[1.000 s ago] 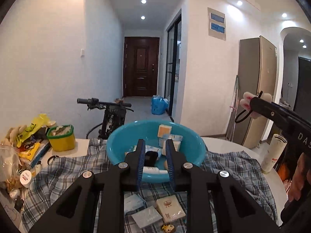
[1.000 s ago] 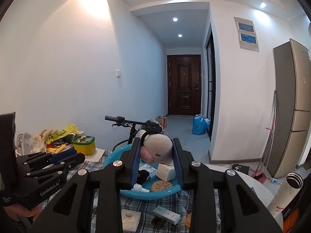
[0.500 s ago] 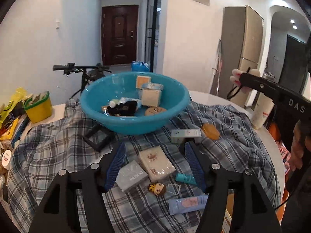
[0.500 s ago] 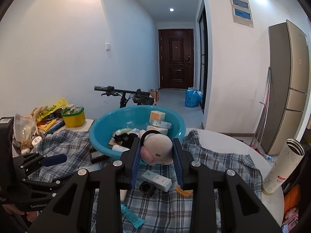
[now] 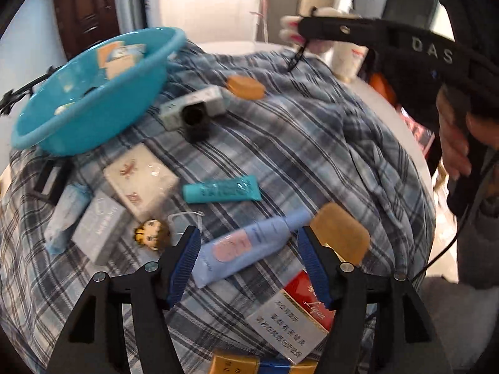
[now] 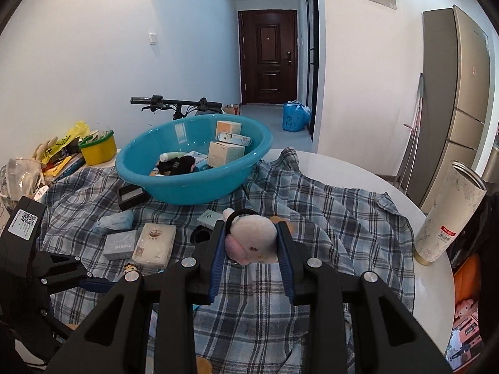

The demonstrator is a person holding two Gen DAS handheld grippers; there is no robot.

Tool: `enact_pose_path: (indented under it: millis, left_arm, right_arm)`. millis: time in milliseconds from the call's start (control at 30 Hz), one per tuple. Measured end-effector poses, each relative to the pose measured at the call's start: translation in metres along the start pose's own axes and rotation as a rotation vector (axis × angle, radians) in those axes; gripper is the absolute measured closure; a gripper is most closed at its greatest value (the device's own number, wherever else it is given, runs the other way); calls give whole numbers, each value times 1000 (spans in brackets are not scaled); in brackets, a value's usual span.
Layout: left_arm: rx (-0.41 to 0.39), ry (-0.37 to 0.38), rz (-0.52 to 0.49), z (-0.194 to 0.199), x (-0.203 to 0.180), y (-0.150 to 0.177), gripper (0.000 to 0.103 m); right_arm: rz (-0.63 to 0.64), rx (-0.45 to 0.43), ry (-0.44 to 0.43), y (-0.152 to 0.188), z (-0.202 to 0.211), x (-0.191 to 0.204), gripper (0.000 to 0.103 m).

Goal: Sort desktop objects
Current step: 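Move the left gripper back to the light-blue lotion bottle while right holds the puff, then grasp the light-blue lotion bottle with the left gripper and lift it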

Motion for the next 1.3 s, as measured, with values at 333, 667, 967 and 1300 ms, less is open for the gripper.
enact_pose_path:
  millis: [333,667,967,1300]
  left_arm:
    - [112,-49,-98,-32,-16,-16,47]
    - [87,-28,54,-21,9,-23,86]
    - [92,19,105,-21,24,-18,87]
    - [131,23,98,-40,27,-24,76]
  right_arm:
    - [-25,46,7,16,-6,-13,73]
    - [-40,40,9,16,-5,-22,73]
    - [-47,53,-5,18,-11,-24,73]
    - [-66,58,5,19,-12,-32,73]
Point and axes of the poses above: each gripper's, at about its wrist camera, not at the fingertips, and z roughly against the way its jaws point, x to its left, y to its underside, the point moved 2 cm from there along -z, roughly the way its jaws point, and after that the axes turned 15 degrees about x, right-handed, at the moved point
